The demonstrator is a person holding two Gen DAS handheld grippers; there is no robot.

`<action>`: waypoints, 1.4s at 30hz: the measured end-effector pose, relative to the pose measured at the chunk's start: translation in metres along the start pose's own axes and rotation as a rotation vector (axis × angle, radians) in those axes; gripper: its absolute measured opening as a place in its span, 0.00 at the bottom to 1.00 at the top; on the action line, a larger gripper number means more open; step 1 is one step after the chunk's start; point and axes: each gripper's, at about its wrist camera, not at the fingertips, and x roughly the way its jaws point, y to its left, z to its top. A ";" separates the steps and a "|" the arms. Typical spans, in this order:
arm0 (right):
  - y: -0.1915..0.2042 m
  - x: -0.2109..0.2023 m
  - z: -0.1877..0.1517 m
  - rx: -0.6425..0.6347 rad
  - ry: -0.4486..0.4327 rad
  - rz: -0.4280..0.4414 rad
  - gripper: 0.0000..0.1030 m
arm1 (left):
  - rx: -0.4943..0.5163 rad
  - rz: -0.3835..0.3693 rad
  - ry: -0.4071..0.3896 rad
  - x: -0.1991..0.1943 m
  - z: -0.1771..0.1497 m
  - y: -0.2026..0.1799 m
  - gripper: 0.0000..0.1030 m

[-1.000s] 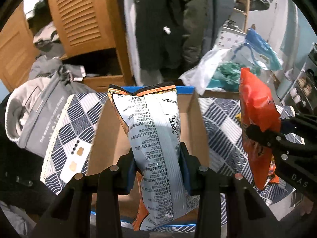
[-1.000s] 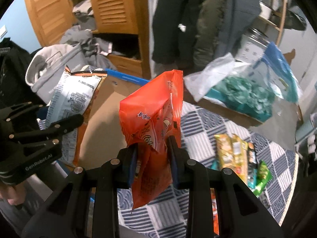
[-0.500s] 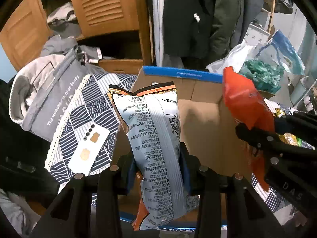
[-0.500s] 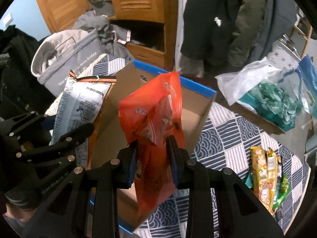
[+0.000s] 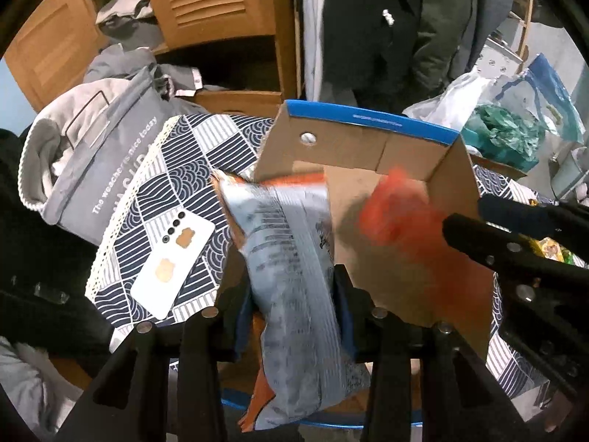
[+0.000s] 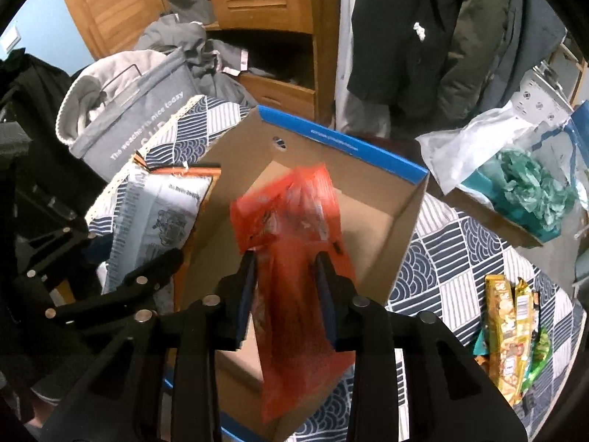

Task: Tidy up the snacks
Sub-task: 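Carry both bags over the cardboard box and release them inside, then move both tools back over the snack pile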

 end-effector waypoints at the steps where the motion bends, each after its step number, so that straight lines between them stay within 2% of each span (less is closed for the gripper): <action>1: 0.001 -0.001 0.000 -0.001 -0.004 -0.001 0.37 | -0.001 0.006 -0.001 -0.001 0.000 0.001 0.46; 3: 0.001 -0.004 0.001 0.001 -0.015 -0.005 0.45 | -0.004 0.018 -0.011 -0.004 0.001 0.002 0.57; 5: -0.001 -0.008 0.002 0.007 -0.028 -0.005 0.49 | -0.006 0.029 -0.024 -0.007 0.002 0.002 0.70; 7: -0.003 -0.012 0.002 0.018 -0.037 -0.007 0.52 | -0.001 0.037 -0.039 -0.011 0.003 0.000 0.75; 12: -0.013 -0.020 0.001 0.042 -0.048 -0.023 0.60 | 0.025 0.035 -0.040 -0.013 0.005 -0.008 0.75; 30: -0.071 -0.053 -0.036 0.098 -0.055 -0.111 0.62 | 0.095 -0.020 -0.005 -0.018 0.004 -0.058 0.75; 42: -0.120 -0.081 -0.066 0.163 -0.072 -0.169 0.65 | 0.176 -0.043 -0.010 -0.029 0.005 -0.113 0.75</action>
